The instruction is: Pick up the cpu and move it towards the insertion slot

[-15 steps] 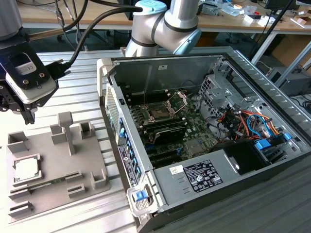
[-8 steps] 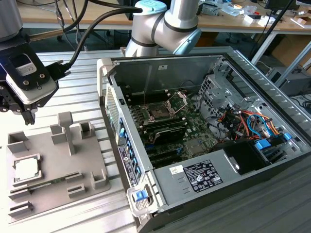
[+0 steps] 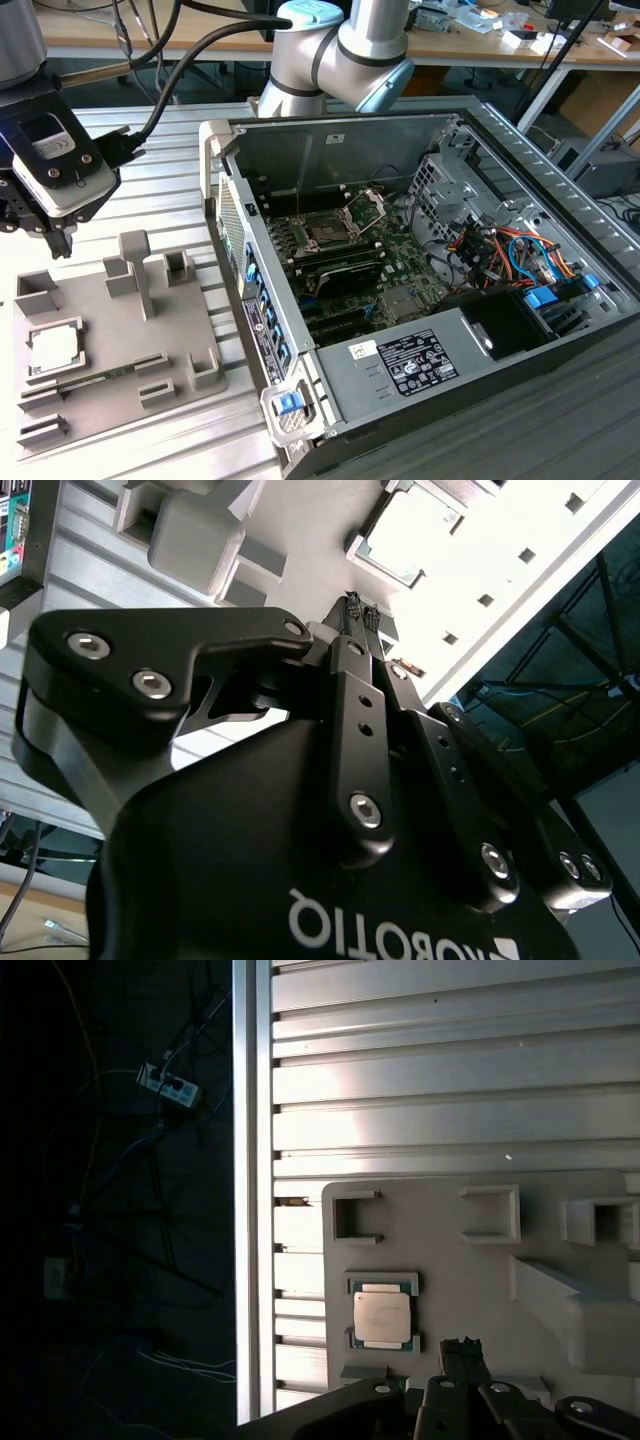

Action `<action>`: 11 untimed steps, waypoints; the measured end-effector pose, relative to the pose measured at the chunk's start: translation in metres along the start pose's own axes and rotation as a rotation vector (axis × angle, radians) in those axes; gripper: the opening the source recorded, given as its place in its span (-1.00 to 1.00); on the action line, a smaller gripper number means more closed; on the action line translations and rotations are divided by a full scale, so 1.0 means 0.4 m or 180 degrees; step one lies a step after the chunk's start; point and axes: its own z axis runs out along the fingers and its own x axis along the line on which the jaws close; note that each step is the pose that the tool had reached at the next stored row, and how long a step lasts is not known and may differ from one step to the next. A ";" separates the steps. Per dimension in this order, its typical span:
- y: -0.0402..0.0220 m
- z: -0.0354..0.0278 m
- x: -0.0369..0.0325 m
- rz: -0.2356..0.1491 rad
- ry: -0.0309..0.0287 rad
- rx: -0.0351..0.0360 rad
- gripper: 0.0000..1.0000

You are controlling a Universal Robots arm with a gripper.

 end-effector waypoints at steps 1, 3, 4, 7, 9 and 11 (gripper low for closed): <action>0.000 0.000 0.000 0.0000 0.0000 0.0000 -0.79; 0.000 0.006 0.001 0.0000 0.0000 0.0003 -0.79; 0.000 0.007 0.001 0.0000 0.0000 0.0003 -0.79; 0.000 0.008 0.001 0.0000 0.0000 0.0004 -0.79; 0.000 0.009 0.001 0.0000 0.0000 0.0005 -0.79; 0.000 0.010 0.001 0.0000 0.0000 0.0005 -0.79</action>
